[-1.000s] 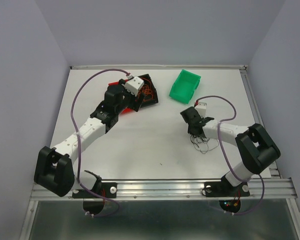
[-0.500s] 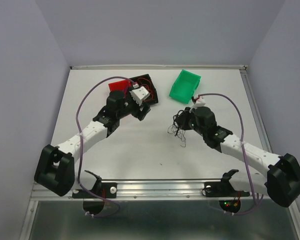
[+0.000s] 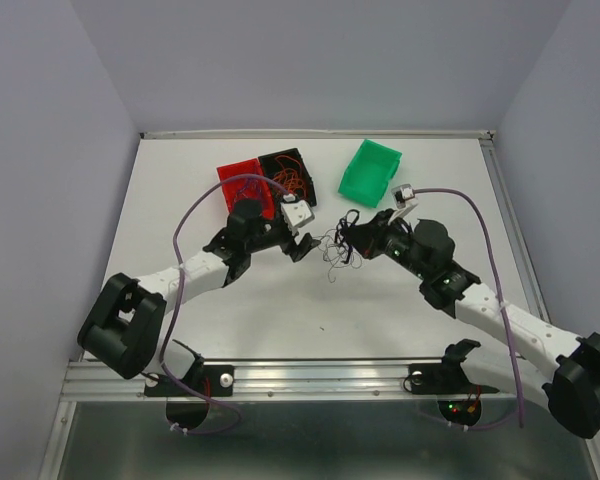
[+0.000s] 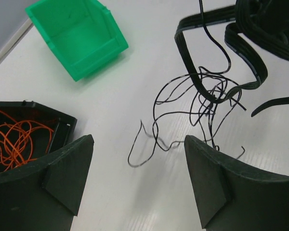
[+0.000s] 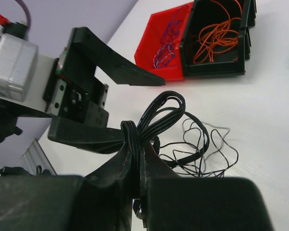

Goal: Untangle the cables

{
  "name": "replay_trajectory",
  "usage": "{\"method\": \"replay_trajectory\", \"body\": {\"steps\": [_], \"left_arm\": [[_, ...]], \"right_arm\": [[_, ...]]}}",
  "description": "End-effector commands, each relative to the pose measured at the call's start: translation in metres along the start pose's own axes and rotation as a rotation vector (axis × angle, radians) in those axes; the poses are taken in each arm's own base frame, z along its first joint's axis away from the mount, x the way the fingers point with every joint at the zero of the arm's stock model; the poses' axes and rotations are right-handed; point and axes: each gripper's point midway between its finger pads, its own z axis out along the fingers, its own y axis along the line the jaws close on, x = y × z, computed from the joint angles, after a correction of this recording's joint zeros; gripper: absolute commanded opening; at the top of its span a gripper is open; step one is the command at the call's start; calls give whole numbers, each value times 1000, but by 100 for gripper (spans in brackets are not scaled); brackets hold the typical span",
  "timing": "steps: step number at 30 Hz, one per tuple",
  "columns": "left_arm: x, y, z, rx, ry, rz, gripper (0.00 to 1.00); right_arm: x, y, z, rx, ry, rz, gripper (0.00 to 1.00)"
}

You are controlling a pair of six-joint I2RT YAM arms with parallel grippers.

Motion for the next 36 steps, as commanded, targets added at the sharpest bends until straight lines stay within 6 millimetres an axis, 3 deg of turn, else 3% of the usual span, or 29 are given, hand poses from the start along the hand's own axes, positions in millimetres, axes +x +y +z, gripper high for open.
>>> {"method": "replay_trajectory", "body": {"steps": [1,7,23,27,31,32,35,36], "left_arm": [[-26,-6,7,52,-111,63,88],[-29,-19,8,118,-139,57,88],[-53,-43,-20,170,-254,150,89],[-57,-47,-13,181,-258,153,89],[-51,-47,6,176,-226,131,88],[-51,-48,10,179,-224,130,85],[-48,-47,21,161,-201,136,54],[-45,-42,23,137,-185,138,29]], "right_arm": [[-53,43,-9,-132,-149,-20,1],[-75,62,-17,-188,-199,-16,1],[-83,70,-14,-212,-199,-7,1],[-81,74,-12,-231,-184,1,1],[-81,81,-11,-267,-177,11,1],[-81,81,-11,-271,-178,14,1],[-86,85,-13,-283,-187,10,0],[-87,86,-13,-284,-190,7,1]]}}
